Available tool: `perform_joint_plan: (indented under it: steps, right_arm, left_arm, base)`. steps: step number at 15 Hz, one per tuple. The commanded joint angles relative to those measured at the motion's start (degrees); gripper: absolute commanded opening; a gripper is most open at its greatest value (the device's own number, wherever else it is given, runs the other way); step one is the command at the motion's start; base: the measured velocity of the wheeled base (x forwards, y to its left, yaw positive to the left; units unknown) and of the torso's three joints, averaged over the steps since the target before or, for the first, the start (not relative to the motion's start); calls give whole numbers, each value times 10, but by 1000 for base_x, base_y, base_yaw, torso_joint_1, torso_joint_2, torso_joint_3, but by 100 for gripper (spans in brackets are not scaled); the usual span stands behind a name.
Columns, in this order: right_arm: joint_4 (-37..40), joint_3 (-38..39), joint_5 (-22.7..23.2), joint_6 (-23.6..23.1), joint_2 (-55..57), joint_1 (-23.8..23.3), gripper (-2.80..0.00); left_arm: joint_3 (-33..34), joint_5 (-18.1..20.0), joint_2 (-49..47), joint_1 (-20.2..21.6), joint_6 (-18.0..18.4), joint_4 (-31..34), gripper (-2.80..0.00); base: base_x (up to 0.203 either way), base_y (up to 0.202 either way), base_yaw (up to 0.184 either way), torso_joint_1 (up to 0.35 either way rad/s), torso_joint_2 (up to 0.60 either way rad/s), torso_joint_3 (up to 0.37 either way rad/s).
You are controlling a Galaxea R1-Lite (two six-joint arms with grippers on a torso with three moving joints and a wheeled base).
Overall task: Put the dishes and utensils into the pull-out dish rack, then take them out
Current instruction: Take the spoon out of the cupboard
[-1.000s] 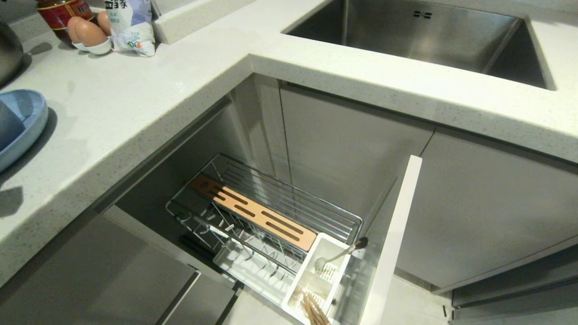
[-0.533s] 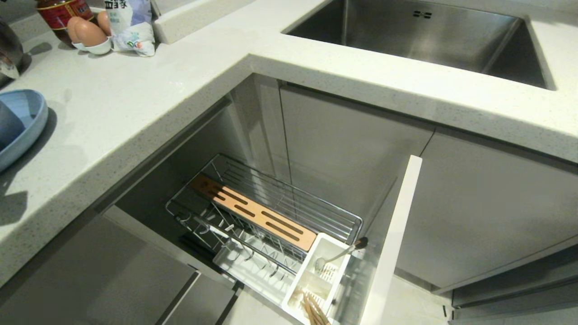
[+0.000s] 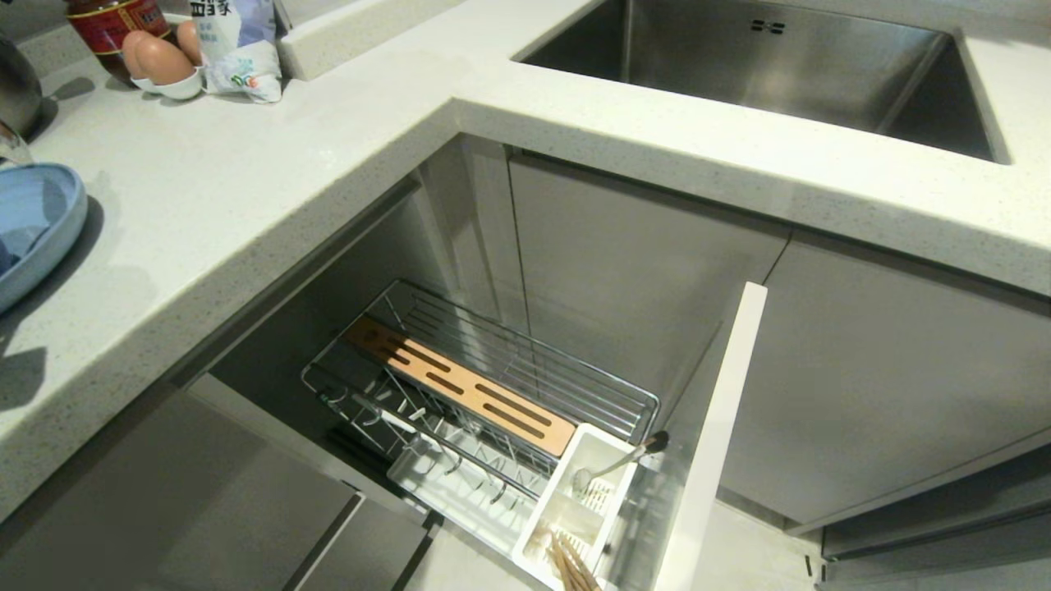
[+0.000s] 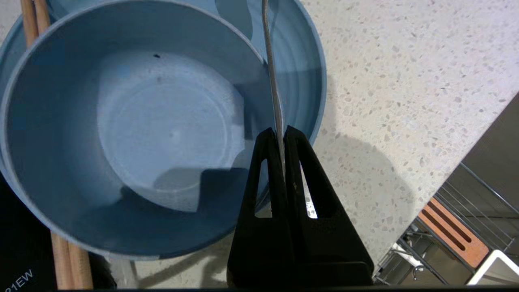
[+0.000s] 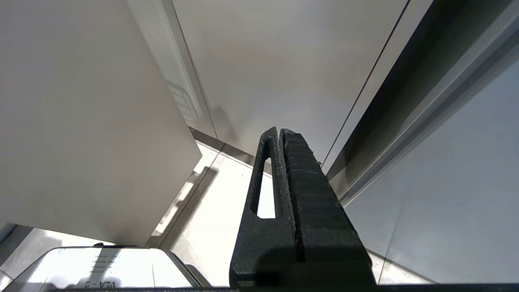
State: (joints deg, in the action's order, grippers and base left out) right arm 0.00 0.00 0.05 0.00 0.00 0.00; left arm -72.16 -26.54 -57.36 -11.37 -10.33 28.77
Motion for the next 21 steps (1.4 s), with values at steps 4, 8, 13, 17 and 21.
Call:
perform_joint_plan:
  steps: [4, 8, 13, 17, 21]
  right_arm:
    - [0, 0, 0, 0, 0, 0, -280]
    - [0, 0, 0, 0, 0, 0, -280]
    - [0, 0, 0, 0, 0, 0, -280]
    - [0, 0, 0, 0, 0, 0, -280]
    - [0, 0, 0, 0, 0, 0, -280]
  left_arm:
    - [-9, -4, -3, 2, 2, -1, -280]
    - [-38, -3, -11, 1, 3, -3, -280]
    - [-43, 37, -21, 1, 0, -1, -280]
    - [-40, 67, -28, 1, -5, 3, -280]
    - [-34, 65, -29, 2, -25, 22, -280]
  base:
    - [0, 0, 0, 0, 0, 0]
    - [0, 0, 0, 0, 0, 0]
    - [0, 0, 0, 0, 0, 0]
    - [0, 0, 0, 0, 0, 0]
    - [0, 0, 0, 0, 0, 0]
